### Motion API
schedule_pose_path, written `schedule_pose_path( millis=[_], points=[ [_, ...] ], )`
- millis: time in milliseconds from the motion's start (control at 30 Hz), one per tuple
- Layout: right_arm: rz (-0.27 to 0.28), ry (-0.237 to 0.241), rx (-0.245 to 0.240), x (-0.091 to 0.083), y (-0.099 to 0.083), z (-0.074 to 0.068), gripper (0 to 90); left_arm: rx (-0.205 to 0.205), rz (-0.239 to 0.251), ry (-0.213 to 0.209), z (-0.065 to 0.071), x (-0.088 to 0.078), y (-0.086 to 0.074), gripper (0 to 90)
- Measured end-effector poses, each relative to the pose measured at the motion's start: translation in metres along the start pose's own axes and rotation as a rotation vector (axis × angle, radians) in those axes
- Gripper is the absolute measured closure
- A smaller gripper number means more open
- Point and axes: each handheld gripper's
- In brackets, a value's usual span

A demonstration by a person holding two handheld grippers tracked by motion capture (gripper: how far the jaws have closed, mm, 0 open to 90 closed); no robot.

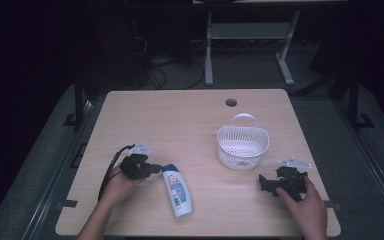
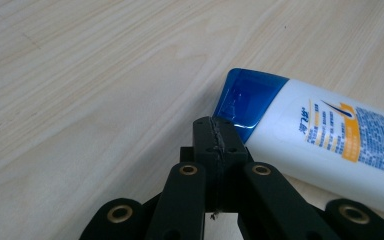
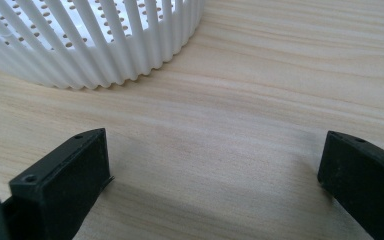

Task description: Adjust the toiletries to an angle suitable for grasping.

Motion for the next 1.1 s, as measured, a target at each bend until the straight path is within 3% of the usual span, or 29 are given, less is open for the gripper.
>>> schedule_pose_path(
  millis=[200, 400, 1100],
  points=[
    [0.0, 0.0, 0.0, 0.0, 0.0, 0.0, 0.0, 0.001, -0.003, 0.006, 0.004, 0.007, 0.008, 90.0],
    [0.0, 0.0, 0.0, 0.0, 0.0, 0.0, 0.0, 0.04, -0.027, -0.006, 0.013, 0.02, 0.021, 90.0],
    [0.0, 0.0, 0.0, 0.0, 0.0, 0.0, 0.0, 0.112, -0.026, -0.059, 0.042, 0.051, 0.049, 90.0]
  ],
)
Point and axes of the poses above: each handheld gripper's, and its own axes: x roughly forward along the jaws, y roughly out of its top, z roughly to its right, and after that the axes turned 3 degrees about -x, right-handed
